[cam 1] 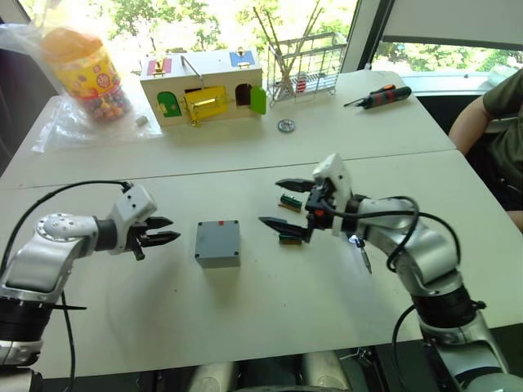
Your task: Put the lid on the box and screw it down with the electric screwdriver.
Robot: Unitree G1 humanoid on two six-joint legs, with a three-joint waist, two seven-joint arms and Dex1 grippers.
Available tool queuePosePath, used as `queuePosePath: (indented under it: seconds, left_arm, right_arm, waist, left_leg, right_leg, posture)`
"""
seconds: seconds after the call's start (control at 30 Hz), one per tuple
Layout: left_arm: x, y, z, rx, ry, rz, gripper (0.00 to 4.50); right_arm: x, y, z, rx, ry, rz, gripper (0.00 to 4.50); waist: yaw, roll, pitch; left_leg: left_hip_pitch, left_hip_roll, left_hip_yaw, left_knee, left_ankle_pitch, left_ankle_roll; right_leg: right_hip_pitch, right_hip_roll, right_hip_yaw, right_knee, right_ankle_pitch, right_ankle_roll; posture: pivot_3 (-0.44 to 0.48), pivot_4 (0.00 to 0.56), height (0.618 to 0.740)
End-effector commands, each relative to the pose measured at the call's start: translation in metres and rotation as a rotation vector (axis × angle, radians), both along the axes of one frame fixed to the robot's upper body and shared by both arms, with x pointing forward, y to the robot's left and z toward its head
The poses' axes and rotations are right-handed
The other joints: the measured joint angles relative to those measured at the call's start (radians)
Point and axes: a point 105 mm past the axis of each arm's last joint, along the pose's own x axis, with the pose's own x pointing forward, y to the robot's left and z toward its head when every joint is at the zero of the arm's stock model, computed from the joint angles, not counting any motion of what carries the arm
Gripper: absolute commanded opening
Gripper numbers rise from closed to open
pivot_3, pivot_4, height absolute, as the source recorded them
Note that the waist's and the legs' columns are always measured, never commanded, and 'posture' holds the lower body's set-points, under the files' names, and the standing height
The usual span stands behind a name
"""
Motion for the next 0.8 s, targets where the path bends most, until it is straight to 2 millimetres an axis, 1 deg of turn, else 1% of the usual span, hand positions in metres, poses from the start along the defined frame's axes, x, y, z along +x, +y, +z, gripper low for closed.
queuePosePath:
  seconds: [0.03, 0.13, 0.2, 0.27, 0.3, 0.37, 0.47, 0.57, 0.67, 0.8]
  left_arm:
    - [-0.003, -0.025, 0.034, -0.058, -0.078, -0.099, 1.83]
    - [-0.01, -0.048, 0.044, -0.086, -0.086, -0.177, 1.83]
    - [-0.015, -0.061, 0.047, -0.096, -0.084, -0.227, 1.83]
    - [-0.019, -0.075, 0.051, -0.107, -0.094, -0.271, 1.83]
    - [-0.02, -0.08, 0.052, -0.11, -0.099, -0.284, 1.83]
    - [-0.021, -0.087, 0.054, -0.113, -0.111, -0.302, 1.83]
    - [-0.02, -0.095, 0.055, -0.122, -0.132, -0.309, 1.83]
    - [-0.019, -0.1, 0.054, -0.127, -0.141, -0.309, 1.83]
    - [-0.021, -0.103, 0.047, -0.118, -0.126, -0.323, 1.83]
    - [-0.022, -0.105, 0.043, -0.122, -0.115, -0.324, 1.83]
  right_arm:
    - [-0.007, -0.01, 0.011, 0.039, 0.083, 0.064, 4.44]
    - [0.016, -0.022, 0.007, 0.04, 0.087, -0.031, 4.44]
    - [0.036, -0.032, -0.003, 0.011, 0.08, -0.123, 4.44]
    - [0.054, -0.039, -0.015, -0.038, 0.043, -0.191, 3.96]
    - [0.059, -0.04, -0.019, -0.046, 0.032, -0.207, 3.74]
    - [0.062, -0.038, -0.028, -0.061, 0.047, -0.196, 3.05]
    - [0.065, -0.034, -0.039, -0.078, 0.063, -0.193, 3.05]
    - [0.065, -0.03, -0.044, -0.082, 0.076, -0.183, 3.05]
    - [0.066, -0.027, -0.044, -0.068, 0.082, -0.185, 3.05]
    - [0.068, -0.026, -0.042, -0.036, 0.092, -0.2, 3.05]
  waist:
    - [-0.001, 0.0, 0.0]
    - [-0.006, 0.0, 0.0]
    - [-0.009, 0.0, 0.0]
    - [-0.009, 0.0, 0.0]
    - [-0.009, 0.0, 0.0]
    - [-0.009, 0.0, 0.0]
    - [-0.008, 0.0, 0.0]
    - [-0.006, 0.0, 0.0]
    - [-0.007, 0.0, 0.0]
    - [-0.007, 0.0, 0.0]
  left_leg:
    - [0.0, 0.0, 0.0, 0.0, 0.0, 0.0]
    - [0.0, 0.0, 0.0, 0.0, 0.0, 0.0]
    - [0.0, 0.001, 0.0, 0.0, 0.0, 0.0]
    - [0.0, 0.001, 0.001, -0.001, 0.0, 0.0]
    - [0.0, 0.001, 0.001, -0.001, 0.0, 0.0]
    - [0.0, 0.001, 0.001, -0.001, 0.0, 0.0]
    - [0.0, 0.001, 0.001, -0.001, 0.0, 0.0]
    - [0.0, 0.0, 0.001, 0.0, 0.0, 0.0]
    - [0.0, 0.0, 0.001, 0.0, 0.0, 0.0]
    - [0.0, 0.0, 0.001, 0.0, 0.0, 0.0]
  right_leg:
    - [0.0, 0.0, 0.0, 0.0, 0.0, 0.0]
    - [0.001, 0.0, 0.0, -0.001, 0.0, 0.0]
    - [0.0, 0.0, 0.001, 0.0, 0.0, 0.0]
    - [0.0, 0.0, 0.001, 0.0, 0.0, 0.0]
    - [0.0, 0.0, 0.001, 0.0, 0.0, 0.0]
    - [-0.001, 0.0, 0.001, 0.0, 0.0, 0.0]
    - [-0.001, 0.0, 0.001, 0.0, 0.0, 0.0]
    - [0.0, 0.001, 0.0, 0.0, 0.0, 0.0]
    - [0.0, 0.001, 0.0, 0.0, 0.0, 0.0]
    - [-0.001, 0.001, 0.0, 0.0, 0.0, 0.0]
  posture:
    - [0.0, 0.15, 0.74]
    - [0.0, 0.15, 0.74]
    - [0.0, 0.15, 0.74]
    - [0.0, 0.15, 0.74]
    - [0.0, 0.15, 0.74]
    - [0.0, 0.15, 0.74]
    - [0.0, 0.15, 0.74]
    - [0.0, 0.15, 0.74]
    - [0.0, 0.15, 0.74]
    - [0.0, 0.15, 0.74]
